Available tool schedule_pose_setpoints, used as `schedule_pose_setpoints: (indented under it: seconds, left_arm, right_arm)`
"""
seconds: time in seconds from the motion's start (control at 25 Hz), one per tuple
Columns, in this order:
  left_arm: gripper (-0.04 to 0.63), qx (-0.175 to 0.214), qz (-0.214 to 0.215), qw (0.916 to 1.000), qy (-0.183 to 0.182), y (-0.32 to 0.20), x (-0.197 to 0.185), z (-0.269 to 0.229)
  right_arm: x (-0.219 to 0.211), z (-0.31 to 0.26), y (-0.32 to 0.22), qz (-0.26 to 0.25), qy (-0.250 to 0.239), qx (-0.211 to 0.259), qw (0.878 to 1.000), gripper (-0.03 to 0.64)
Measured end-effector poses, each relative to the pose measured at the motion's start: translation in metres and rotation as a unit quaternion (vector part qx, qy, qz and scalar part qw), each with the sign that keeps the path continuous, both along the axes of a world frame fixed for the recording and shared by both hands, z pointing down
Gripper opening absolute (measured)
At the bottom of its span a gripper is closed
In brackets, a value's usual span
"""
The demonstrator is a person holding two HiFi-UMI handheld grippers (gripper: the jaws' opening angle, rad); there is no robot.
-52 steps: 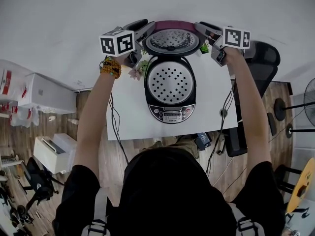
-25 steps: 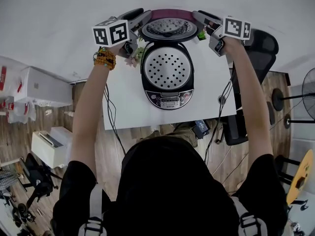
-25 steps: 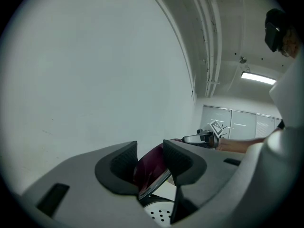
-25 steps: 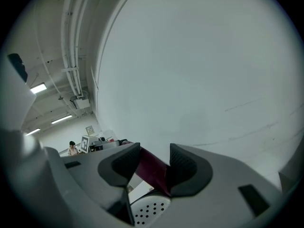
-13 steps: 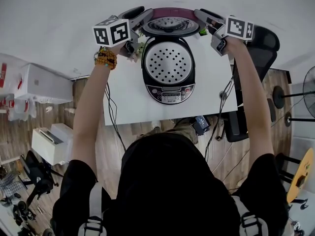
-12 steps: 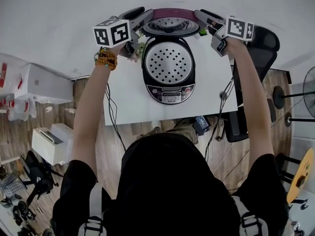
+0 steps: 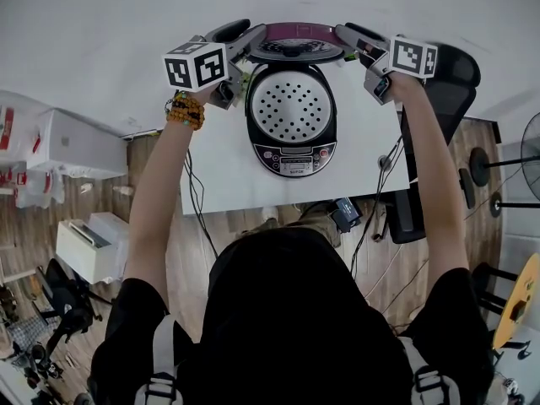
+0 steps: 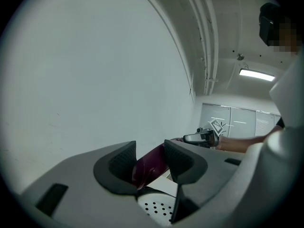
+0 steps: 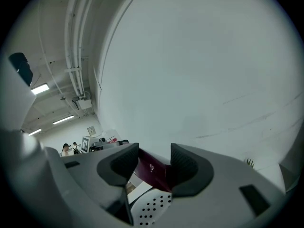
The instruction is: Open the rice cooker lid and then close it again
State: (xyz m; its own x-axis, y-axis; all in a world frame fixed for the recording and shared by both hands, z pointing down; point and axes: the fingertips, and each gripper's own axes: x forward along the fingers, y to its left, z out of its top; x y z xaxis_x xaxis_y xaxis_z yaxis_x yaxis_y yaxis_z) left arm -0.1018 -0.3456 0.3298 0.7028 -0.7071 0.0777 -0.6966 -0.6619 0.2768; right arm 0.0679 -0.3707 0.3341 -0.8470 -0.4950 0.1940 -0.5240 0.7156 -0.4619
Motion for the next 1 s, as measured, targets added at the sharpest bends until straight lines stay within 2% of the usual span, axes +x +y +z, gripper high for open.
schedule_pose_setpoints:
  seconds: [0.4, 0.64, 0.84, 1.0]
  left_arm:
    - [0.178, 0.017, -0.004, 0.9997, -0.014, 0.025, 0.004, 0.007]
    - [0.183, 0.031, -0.015, 0.9994, -0.011, 0.041, 0.005, 0.015]
    - [0.187, 0.033, -0.015, 0.9992, -0.018, 0.055, 0.008, 0.021]
    - [0.191, 0.033, -0.016, 0.9991, -0.021, 0.066, 0.009, 0.028]
  right_arm:
    - [0.002, 0.007, 0.024, 0.002, 0.007, 0.002, 1.000, 0.213]
    - [0.004, 0.015, 0.041, -0.002, 0.005, 0.016, 1.000, 0.215]
    - [0.005, 0.020, 0.055, -0.011, 0.006, 0.029, 1.000, 0.215]
    - [0.006, 0.027, 0.066, -0.013, 0.008, 0.023, 1.000, 0.218]
